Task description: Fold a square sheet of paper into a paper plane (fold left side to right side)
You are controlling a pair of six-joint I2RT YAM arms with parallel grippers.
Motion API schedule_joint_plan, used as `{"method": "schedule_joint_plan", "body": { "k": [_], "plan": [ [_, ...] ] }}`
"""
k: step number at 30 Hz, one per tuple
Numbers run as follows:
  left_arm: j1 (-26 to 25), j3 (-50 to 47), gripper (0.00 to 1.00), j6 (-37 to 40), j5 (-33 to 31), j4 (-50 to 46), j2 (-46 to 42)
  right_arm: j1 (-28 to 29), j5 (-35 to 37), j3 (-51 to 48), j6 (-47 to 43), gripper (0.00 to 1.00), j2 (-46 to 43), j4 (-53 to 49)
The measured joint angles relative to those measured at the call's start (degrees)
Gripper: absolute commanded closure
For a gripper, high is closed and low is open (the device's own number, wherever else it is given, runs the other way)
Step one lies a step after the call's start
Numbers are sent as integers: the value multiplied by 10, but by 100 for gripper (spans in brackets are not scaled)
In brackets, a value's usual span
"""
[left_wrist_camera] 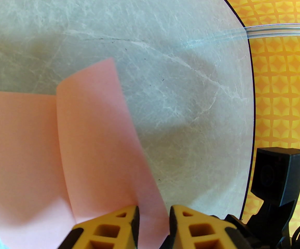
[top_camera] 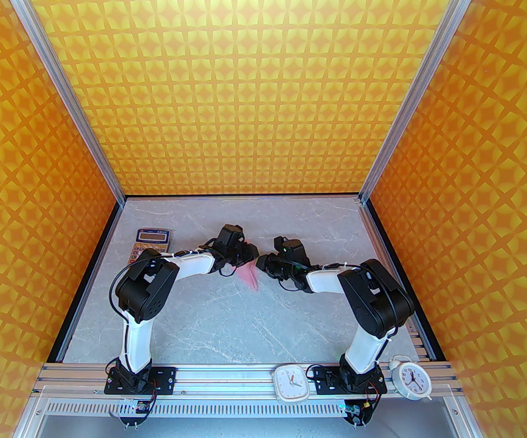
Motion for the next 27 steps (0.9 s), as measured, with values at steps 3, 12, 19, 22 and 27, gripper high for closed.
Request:
{"method": "schedule_joint_plan", "body": {
  "k": [3,12,19,22,27],
  "plan": [
    [0,0,71,1,0,-1,0,0,-4,-1,4,82,0,5],
    [0,0,65,21,-10,-28,-5,0,-20,0,7,92,31,5],
    [0,-15,59,42,-33,-52,-32,0,-33,15,7,92,57,1],
    [0,-22,59,52,-43,-62,-46,2,-34,25,6,93,66,-2],
    [0,-35,59,67,-60,-77,-57,7,-32,37,-7,93,73,-25]
  ]
}}
